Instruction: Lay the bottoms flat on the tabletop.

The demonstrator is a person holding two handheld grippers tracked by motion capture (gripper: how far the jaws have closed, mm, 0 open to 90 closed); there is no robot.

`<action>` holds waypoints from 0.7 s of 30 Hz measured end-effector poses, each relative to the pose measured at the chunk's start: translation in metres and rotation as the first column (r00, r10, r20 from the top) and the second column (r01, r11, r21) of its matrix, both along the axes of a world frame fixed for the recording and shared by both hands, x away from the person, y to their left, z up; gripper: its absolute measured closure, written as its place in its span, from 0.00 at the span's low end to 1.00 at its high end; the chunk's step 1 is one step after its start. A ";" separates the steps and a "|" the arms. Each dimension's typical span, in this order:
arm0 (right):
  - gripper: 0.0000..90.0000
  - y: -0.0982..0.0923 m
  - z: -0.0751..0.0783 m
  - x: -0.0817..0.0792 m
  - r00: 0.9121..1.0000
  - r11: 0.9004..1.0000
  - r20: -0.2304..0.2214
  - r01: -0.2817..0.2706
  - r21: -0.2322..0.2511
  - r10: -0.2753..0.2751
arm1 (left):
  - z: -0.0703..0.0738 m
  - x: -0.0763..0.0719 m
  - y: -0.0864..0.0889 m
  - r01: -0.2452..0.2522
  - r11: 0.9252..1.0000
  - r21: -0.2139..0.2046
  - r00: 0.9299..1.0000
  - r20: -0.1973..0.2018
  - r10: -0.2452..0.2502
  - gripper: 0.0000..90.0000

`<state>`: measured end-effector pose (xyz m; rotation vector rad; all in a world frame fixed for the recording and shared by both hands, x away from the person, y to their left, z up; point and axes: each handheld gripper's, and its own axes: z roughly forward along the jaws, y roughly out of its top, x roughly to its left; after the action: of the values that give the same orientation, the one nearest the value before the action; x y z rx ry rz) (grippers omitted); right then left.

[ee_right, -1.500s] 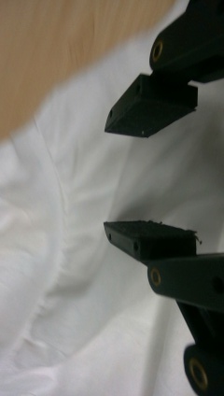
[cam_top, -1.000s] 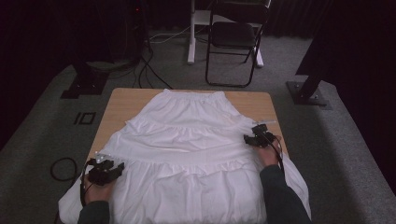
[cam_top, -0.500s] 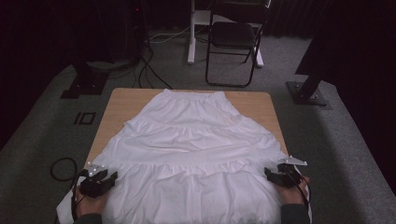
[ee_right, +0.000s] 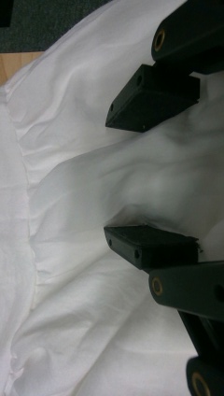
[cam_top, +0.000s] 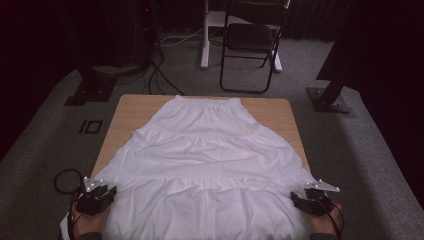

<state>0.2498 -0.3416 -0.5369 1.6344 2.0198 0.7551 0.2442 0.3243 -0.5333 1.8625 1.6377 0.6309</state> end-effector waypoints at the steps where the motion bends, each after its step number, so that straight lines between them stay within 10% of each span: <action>1: 0.44 0.002 0.001 0.001 1.000 1.000 0.011 -0.007 -0.004 0.007 | 0.003 -0.001 -0.006 0.028 0.999 -0.036 0.999 0.024 -0.027 0.70; 8: 0.33 0.020 0.005 0.021 0.995 0.995 0.067 -0.079 0.053 0.075 | 0.010 0.014 -0.053 0.208 0.977 -0.051 0.978 0.030 -0.207 0.58; 13: 0.33 0.026 -0.005 0.026 0.995 0.994 0.031 -0.097 0.044 0.096 | -0.002 0.015 -0.057 0.187 0.982 -0.016 0.982 -0.024 -0.188 0.71; 14: 0.34 0.026 -0.005 0.017 0.993 0.994 0.031 -0.112 0.006 0.112 | -0.002 0.011 -0.054 0.183 0.983 -0.027 0.983 -0.022 -0.184 0.86; 21: 0.34 0.012 -0.006 -0.009 0.996 0.997 0.029 -0.080 0.008 0.080 | -0.001 -0.009 -0.031 0.139 0.989 -0.043 0.989 -0.041 -0.141 0.97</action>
<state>0.2408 -0.3298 -0.5424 1.5465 2.0748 0.8126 0.2353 0.2933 -0.5347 1.9545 1.5191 0.4979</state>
